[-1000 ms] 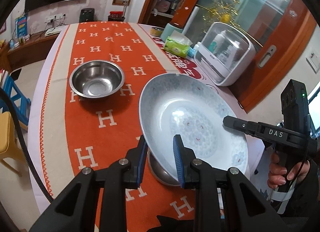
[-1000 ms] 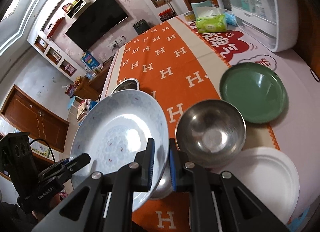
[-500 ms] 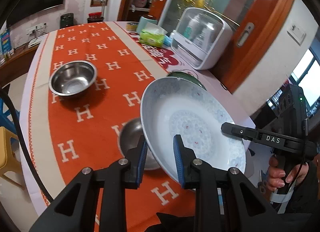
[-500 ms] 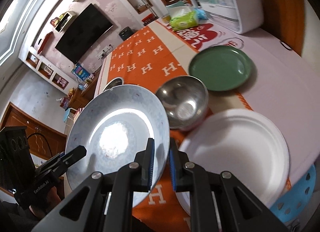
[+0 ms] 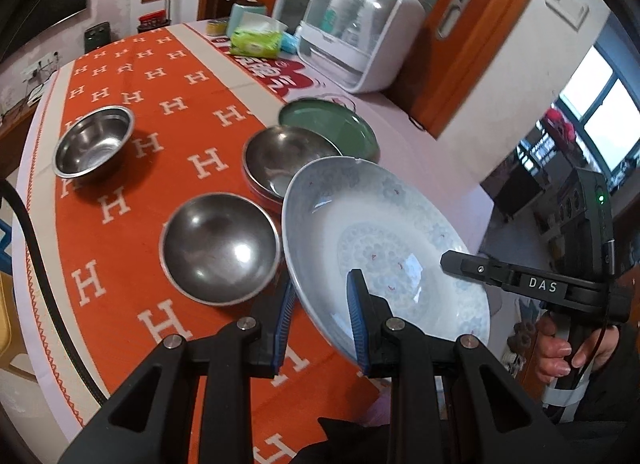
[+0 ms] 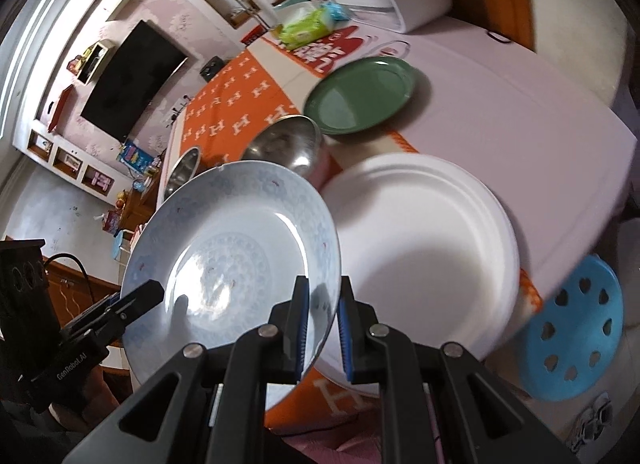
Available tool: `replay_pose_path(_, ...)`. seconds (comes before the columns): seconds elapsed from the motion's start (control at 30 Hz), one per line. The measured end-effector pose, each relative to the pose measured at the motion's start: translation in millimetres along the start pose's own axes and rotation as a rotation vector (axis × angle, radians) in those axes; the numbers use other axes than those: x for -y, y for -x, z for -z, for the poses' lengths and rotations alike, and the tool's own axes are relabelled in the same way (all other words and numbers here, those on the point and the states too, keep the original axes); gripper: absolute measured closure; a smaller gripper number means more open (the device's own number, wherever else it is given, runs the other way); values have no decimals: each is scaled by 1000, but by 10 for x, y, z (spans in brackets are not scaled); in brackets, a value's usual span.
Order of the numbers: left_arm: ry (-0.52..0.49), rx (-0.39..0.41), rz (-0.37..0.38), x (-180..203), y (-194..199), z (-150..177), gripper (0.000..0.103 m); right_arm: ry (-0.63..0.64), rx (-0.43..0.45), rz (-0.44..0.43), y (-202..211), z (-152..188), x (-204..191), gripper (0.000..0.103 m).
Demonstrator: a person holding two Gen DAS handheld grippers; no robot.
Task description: Organize plates and bowls
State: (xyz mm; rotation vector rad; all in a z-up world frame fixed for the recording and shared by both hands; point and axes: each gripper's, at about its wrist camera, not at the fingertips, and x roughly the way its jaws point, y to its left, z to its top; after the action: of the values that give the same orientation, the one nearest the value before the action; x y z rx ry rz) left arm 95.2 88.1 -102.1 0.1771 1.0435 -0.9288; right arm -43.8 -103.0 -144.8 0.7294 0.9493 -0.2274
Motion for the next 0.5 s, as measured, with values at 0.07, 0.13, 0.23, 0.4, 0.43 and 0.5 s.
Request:
replay_pose_path(0.07,-9,-19,-1,68,-58,5,79,-15,-3,9,32,46,86,90)
replay_pose_path(0.13,-15,-35,2,139,-115,11,79,-25,-6,16,54,74,140,90)
replay_pose_path(0.23,-25,-59,1,226,-185,21,79,-39,-14,25,81,106,246,90)
replay_pose_path(0.4,-13,-103,-1,327,-344,-11,79,-49,-42,49,70,103,379,90)
replay_pose_path(0.43,-7,-112,-2,337,-382,-22,79,-51,-47,50,65,95,406,90)
replay_pose_path(0.5,3,-129,-2,367,-444,-25,79,-56,-62,53,38,77,458,90)
